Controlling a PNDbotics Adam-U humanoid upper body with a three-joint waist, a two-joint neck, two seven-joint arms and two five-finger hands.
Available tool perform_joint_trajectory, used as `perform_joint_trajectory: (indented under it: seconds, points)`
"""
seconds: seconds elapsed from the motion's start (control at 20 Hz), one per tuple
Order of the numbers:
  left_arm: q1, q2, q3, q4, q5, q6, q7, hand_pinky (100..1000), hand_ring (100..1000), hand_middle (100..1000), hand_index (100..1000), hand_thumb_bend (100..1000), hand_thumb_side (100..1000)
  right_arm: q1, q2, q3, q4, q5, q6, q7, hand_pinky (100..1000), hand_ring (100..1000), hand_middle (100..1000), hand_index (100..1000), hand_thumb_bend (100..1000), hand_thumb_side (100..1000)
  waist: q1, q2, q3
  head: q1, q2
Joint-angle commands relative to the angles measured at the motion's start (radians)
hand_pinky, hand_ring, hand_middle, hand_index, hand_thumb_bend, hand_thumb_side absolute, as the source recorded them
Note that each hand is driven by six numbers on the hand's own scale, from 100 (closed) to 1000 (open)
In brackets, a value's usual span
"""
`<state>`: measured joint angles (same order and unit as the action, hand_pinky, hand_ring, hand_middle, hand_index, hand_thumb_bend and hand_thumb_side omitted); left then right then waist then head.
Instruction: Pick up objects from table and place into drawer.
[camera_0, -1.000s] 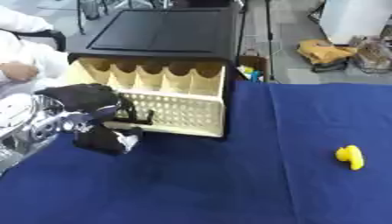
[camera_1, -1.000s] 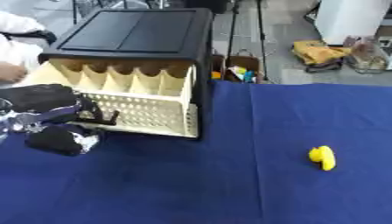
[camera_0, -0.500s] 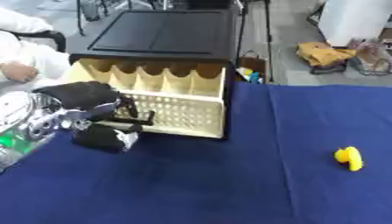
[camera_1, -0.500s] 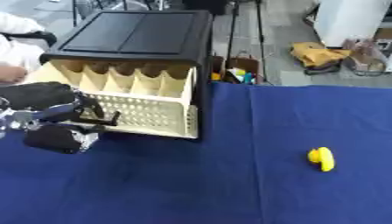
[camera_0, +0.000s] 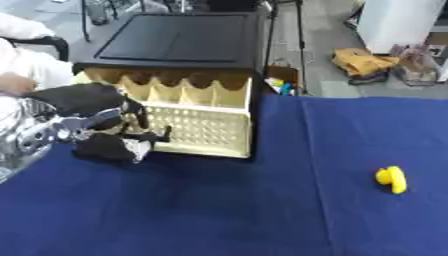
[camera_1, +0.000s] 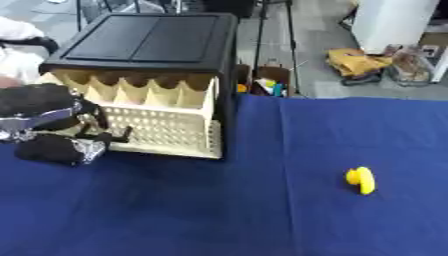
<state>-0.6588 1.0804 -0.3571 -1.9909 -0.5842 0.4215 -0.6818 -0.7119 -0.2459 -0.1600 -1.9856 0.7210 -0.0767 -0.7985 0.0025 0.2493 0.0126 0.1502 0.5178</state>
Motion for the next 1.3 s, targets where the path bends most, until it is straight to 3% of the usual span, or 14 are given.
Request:
perform_joint_trajectory:
  seconds: [0.05,0.35,0.55,0.65,0.9,1.05,1.3]
  points:
    - [-0.033,0.003,0.060,-0.009,0.016,-0.044,0.050,100,100,100,804,104,793,-0.029,-0.035,0.013,-0.014,0.014,0.036,0.042,695,723,643,724,100,1000,-0.001,-0.023,0.002,-0.044,0.013]
    - [-0.070,-0.041,0.135,-0.009,0.062,-0.146,0.169,100,100,100,812,170,842,-0.089,-0.082,0.046,-0.014,0.076,0.172,0.200,706,744,661,750,100,1000,-0.008,-0.030,0.003,-0.168,0.037]
    - [-0.086,-0.061,0.169,-0.009,0.092,-0.164,0.241,100,100,100,824,224,857,-0.158,-0.130,0.087,0.043,0.165,0.265,0.384,718,769,690,785,105,1000,-0.011,-0.033,0.001,-0.206,0.046]
    - [-0.089,-0.065,0.177,-0.009,0.103,-0.165,0.263,100,100,101,831,237,859,-0.190,-0.146,0.106,0.086,0.202,0.282,0.461,725,780,701,799,164,1000,-0.011,-0.034,0.001,-0.212,0.049]
    - [-0.092,-0.070,0.194,-0.009,0.110,-0.163,0.307,100,100,146,848,270,872,-0.267,-0.178,0.159,0.203,0.278,0.276,0.655,746,806,736,829,351,1000,-0.011,-0.037,0.002,-0.216,0.050]
    - [-0.086,-0.074,0.210,-0.009,0.113,-0.163,0.335,100,100,233,861,296,879,-0.330,-0.207,0.203,0.308,0.313,0.251,0.809,765,827,763,851,468,1000,-0.012,-0.040,0.001,-0.202,0.058]
    - [-0.065,-0.080,0.246,-0.009,0.135,-0.160,0.403,100,169,280,866,362,906,-0.434,-0.251,0.280,0.508,0.339,0.169,1.049,792,859,803,877,525,1000,-0.014,-0.048,-0.003,-0.179,0.073]
